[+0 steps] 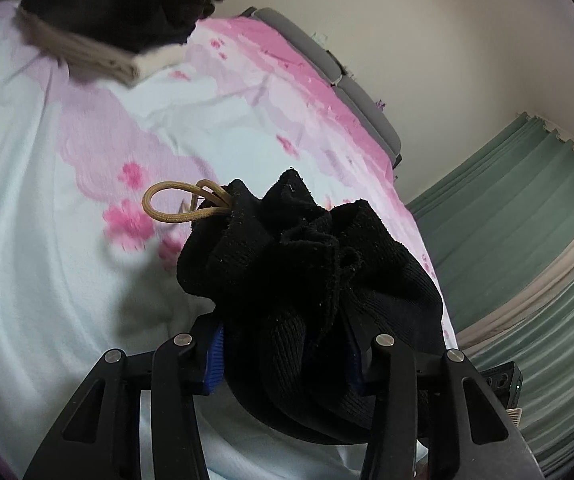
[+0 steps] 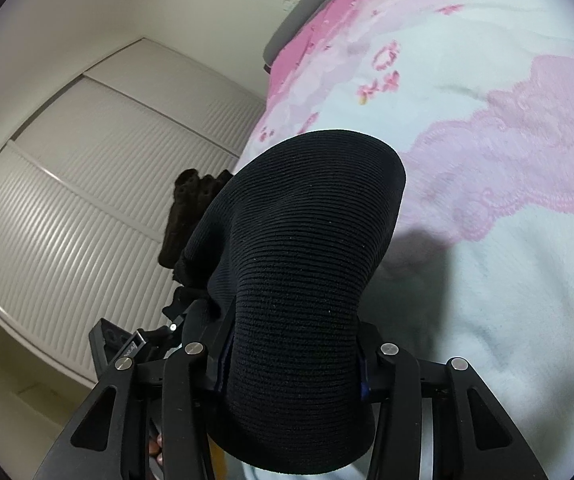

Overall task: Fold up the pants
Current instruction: 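Carry the folded sweatpants with both tools onto the dark clothing stack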

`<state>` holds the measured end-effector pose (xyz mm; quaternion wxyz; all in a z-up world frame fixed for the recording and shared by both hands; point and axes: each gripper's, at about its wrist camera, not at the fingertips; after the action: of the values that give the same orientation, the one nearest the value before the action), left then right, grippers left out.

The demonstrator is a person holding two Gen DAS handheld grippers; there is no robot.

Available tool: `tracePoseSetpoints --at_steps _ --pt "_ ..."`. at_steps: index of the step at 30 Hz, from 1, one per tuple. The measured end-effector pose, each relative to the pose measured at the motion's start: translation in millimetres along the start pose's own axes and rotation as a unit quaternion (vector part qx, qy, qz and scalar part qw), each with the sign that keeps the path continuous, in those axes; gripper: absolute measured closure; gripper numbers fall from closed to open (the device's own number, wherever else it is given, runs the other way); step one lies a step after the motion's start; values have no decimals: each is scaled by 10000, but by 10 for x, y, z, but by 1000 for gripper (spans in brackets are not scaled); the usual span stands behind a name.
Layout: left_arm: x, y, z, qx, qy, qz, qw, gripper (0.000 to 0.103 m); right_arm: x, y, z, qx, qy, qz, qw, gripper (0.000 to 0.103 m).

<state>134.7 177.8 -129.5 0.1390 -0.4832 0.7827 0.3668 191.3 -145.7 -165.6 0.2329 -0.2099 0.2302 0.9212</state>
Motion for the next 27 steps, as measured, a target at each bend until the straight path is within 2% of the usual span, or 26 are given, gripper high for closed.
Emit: tracePoseSetpoints --at_steps 4,11,16,21,27 --pt "-253 191 -33 -44 -40 -190 9998 58 -70 -101 234 -147 142 -5 9998 58" --pt "-1047 577 48 -151 -116 -760 9969 57 -343 -643 899 -518 501 69 9974 58" --pt "-1839 847 205 -203 -162 -1246 9919 57 -654 -1300 1562 -893 841 99 9924 58" --pt "-2789 1084 400 -306 -274 -1786 9831 57 -955 -2035 2222 -1287 1031 110 9863 58" --pt "-3828 1125 801 -489 -278 -2213 9736 57 -1319 -3175 3006 -1712 1244 265 9770 58"
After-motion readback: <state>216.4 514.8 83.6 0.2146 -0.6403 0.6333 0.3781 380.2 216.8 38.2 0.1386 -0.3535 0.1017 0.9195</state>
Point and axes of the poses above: each gripper's, at about its wrist camera, not at the fingertips, and y roughly against the way its jaws point, z to its left, x to its underside, and after that the axes turned 5 degrees about -z, right-handed
